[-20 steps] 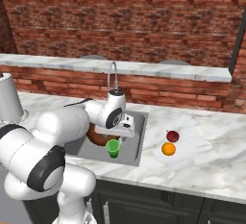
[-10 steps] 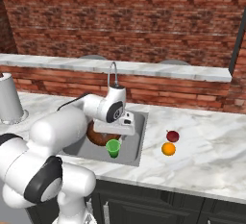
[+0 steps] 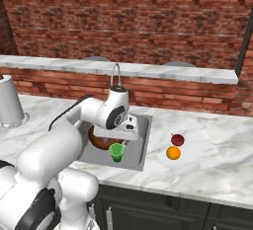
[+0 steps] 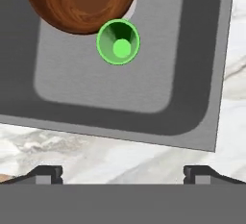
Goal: Remove the orange and pear from the sink. Then move the bowl and cup from the counter to the sink for washing.
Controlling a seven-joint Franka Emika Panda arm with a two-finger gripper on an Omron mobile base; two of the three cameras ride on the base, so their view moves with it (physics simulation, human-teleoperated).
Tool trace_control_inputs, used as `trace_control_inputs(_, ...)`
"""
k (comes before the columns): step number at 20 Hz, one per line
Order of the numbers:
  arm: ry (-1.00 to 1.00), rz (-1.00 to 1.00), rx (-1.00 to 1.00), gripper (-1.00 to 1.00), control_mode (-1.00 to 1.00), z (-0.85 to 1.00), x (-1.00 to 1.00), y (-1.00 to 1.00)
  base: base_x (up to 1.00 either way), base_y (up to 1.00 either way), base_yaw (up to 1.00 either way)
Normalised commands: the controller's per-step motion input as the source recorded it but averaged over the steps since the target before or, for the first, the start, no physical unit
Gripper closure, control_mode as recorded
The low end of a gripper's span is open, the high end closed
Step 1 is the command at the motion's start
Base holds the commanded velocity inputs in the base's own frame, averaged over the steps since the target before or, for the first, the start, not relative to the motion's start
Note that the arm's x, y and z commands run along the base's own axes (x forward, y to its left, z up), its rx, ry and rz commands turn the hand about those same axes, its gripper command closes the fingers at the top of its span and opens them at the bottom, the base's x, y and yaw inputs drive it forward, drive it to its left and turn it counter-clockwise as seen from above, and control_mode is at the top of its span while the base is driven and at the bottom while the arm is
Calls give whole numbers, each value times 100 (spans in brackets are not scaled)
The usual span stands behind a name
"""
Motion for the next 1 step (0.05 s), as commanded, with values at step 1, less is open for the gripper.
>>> trace_control_inputs(1,-15,-8,-5,-100,-100,13,-32,3,0,0,0)
